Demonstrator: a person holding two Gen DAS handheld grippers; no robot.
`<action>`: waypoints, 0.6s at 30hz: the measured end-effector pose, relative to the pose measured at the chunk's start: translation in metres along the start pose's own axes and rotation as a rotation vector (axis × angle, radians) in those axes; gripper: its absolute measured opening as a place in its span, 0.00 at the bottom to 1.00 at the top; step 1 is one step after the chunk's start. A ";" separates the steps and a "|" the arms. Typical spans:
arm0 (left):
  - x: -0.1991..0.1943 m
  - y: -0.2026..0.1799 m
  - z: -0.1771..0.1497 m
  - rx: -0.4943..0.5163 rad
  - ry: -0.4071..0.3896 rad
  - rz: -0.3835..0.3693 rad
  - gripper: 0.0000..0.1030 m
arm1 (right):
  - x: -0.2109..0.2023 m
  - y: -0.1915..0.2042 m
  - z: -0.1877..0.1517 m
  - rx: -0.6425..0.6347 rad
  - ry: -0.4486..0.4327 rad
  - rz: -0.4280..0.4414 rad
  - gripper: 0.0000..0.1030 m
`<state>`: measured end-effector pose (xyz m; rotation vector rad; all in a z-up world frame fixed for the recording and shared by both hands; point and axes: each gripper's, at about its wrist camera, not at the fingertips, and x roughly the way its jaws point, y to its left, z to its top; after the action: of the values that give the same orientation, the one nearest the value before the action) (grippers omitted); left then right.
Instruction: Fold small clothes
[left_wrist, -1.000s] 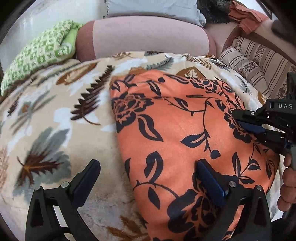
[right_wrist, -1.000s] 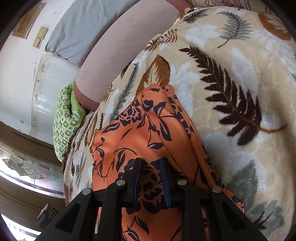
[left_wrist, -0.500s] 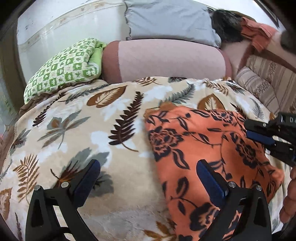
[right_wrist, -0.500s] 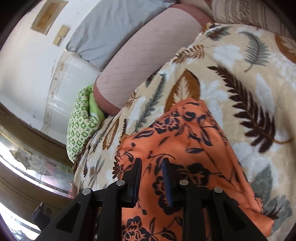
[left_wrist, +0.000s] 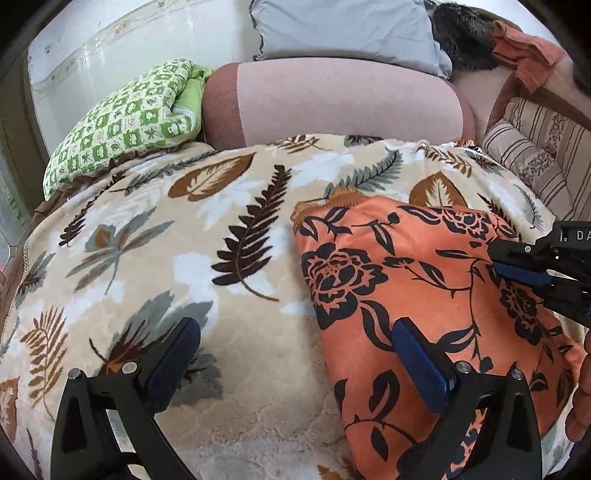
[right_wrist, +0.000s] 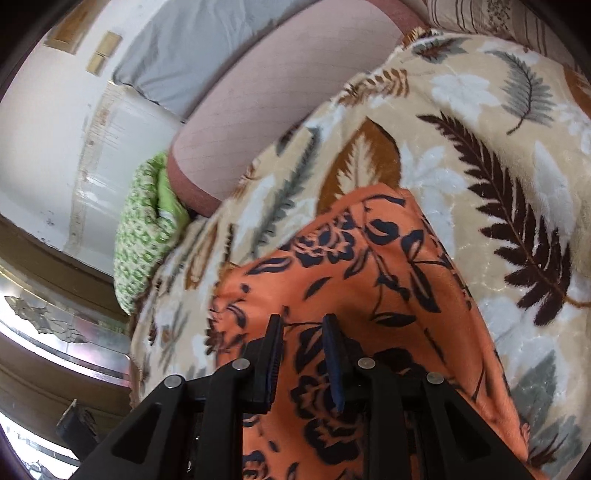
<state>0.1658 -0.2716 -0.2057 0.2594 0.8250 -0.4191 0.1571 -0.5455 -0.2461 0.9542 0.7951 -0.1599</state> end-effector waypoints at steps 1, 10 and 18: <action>0.001 0.000 0.000 -0.002 0.000 0.000 1.00 | 0.002 -0.001 0.001 -0.003 0.004 -0.001 0.24; 0.008 0.000 0.000 -0.014 0.006 -0.006 1.00 | 0.010 -0.003 -0.001 -0.034 0.001 -0.019 0.24; 0.007 0.002 0.000 -0.017 0.011 -0.011 1.00 | 0.004 -0.006 0.000 -0.009 0.017 0.021 0.24</action>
<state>0.1713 -0.2715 -0.2107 0.2416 0.8410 -0.4214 0.1572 -0.5486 -0.2524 0.9563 0.8004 -0.1304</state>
